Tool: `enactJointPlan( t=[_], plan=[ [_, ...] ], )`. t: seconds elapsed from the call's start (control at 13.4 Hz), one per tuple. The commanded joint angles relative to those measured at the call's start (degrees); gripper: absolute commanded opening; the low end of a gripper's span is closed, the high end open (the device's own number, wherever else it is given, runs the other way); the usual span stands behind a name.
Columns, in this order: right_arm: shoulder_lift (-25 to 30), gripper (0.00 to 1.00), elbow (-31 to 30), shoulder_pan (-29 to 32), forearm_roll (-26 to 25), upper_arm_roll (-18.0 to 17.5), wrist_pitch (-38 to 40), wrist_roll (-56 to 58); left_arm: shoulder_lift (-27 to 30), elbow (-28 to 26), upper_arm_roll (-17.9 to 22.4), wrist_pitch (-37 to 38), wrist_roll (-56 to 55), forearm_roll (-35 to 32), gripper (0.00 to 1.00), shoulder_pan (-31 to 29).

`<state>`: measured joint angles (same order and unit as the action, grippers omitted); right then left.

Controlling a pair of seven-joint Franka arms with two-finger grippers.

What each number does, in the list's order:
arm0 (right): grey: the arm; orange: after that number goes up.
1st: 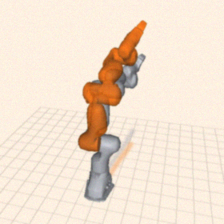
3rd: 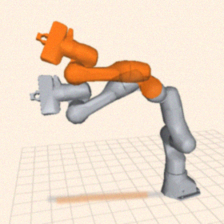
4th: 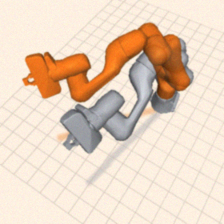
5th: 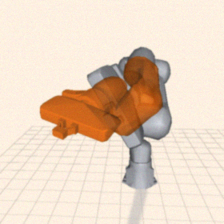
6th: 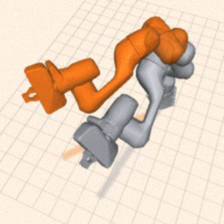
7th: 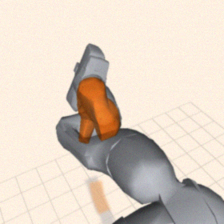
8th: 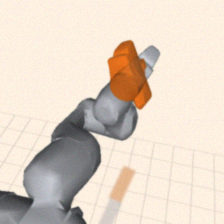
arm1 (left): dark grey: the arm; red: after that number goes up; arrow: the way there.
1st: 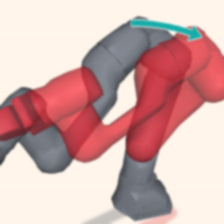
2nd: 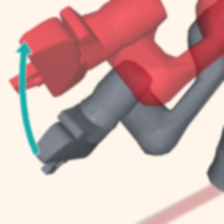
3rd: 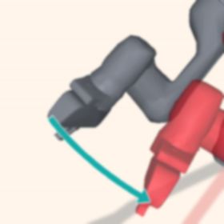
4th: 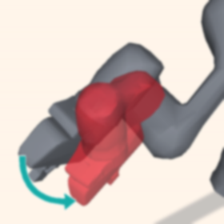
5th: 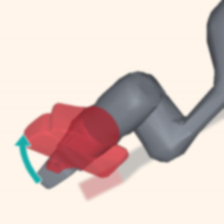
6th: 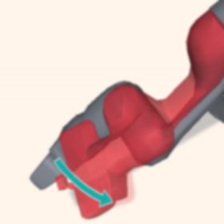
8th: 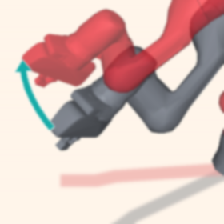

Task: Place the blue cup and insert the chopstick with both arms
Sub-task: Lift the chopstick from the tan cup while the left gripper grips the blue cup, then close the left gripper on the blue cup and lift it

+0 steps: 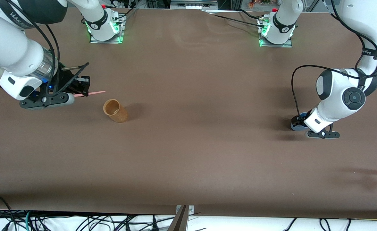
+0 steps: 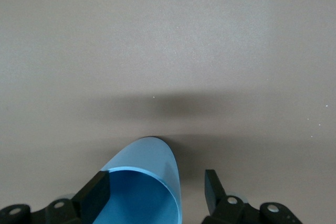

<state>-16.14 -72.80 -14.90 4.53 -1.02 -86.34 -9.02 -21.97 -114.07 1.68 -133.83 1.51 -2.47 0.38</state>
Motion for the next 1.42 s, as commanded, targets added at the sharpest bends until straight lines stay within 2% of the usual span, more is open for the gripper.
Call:
enactJointPlan(
  t=[0.0,0.37,0.67,0.9,1.35],
  plan=[
    [-0.3,0.00,1.8,-0.1,1.1,-0.3,1.5,-1.3,2.5,-1.7,0.1,0.9,-0.3,-1.2,0.82,0.3],
    [-0.4,0.00,1.8,0.0,1.0,-0.2,1.6,-1.3,3.8,-1.3,0.0,4.9,-1.2,-1.2,0.82,1.3],
    [-0.3,0.00,1.6,0.0,1.0,-0.2,1.7,-1.3,3.9,-2.6,0.1,4.8,-1.6,-1.1,0.82,1.6],
    [-0.4,0.00,1.4,0.0,1.0,-0.2,1.7,-1.4,3.4,-3.4,0.1,3.9,-1.6,-1.1,0.83,1.6],
    [-0.4,0.00,1.3,0.0,1.0,-0.2,1.7,-1.4,1.7,-6.7,0.2,-3.8,-1.6,-1.1,0.82,1.5]
  ],
)
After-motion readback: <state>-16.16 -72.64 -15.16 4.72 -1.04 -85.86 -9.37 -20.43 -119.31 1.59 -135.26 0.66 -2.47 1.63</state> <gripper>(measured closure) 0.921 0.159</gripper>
